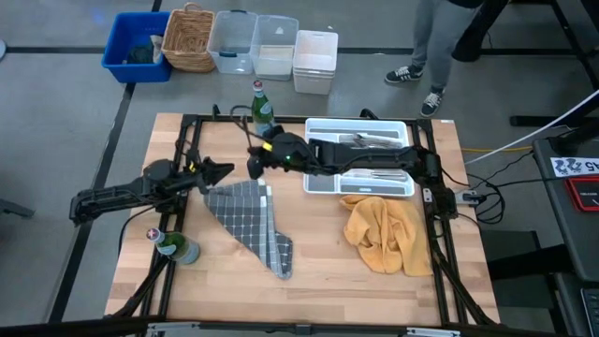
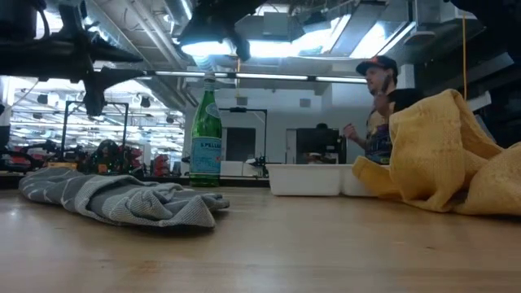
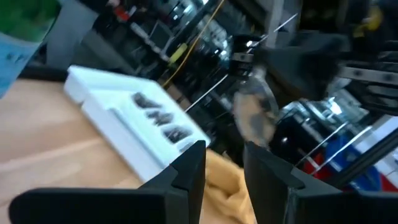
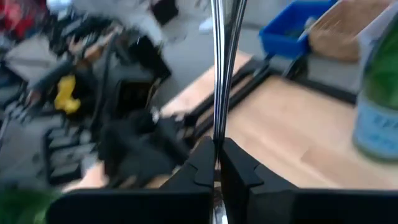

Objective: Sort silverware
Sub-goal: Put the silver spoon into the cutlery tray

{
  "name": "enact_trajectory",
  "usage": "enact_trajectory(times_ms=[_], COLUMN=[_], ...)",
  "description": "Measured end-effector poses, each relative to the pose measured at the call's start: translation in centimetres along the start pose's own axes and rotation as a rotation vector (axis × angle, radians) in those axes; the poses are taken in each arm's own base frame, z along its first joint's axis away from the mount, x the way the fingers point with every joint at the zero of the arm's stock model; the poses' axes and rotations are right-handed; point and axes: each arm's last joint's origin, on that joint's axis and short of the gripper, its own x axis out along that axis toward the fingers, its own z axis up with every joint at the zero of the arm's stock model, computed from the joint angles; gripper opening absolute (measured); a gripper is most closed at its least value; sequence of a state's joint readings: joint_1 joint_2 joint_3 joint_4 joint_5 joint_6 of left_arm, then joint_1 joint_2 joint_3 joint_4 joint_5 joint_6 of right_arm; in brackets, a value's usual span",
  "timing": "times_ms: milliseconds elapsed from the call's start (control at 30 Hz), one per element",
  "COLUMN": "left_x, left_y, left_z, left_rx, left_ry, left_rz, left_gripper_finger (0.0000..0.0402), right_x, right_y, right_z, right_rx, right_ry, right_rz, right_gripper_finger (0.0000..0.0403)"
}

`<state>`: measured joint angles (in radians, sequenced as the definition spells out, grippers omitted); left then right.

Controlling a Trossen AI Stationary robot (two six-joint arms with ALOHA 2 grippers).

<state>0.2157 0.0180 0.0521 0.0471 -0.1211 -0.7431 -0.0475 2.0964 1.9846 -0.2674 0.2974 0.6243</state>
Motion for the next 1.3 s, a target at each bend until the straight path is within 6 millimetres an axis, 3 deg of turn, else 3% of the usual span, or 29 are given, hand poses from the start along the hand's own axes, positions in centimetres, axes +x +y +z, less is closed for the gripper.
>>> enact_trajectory(times_ms=[500,1300], left_x=[1.7,7.6], left_y=[-1.6,-4.5], left_z=[1.2,2.7], left_rx=[0.168,0.418], left_ry=[-0.176,-0.186], left_rz=[-0.076,0.114], left_gripper_finger=[0.0095,0.0095], right_x=[0.1,0.1], right_y=[-0.6,-0.5], right_z=[1.8,2.2], right_rx=[0.048,0.067], right_ry=[-0.215,-0.273], right_rz=[-0.115,-0.129], right_gripper_finger=[0.0009,0.0012])
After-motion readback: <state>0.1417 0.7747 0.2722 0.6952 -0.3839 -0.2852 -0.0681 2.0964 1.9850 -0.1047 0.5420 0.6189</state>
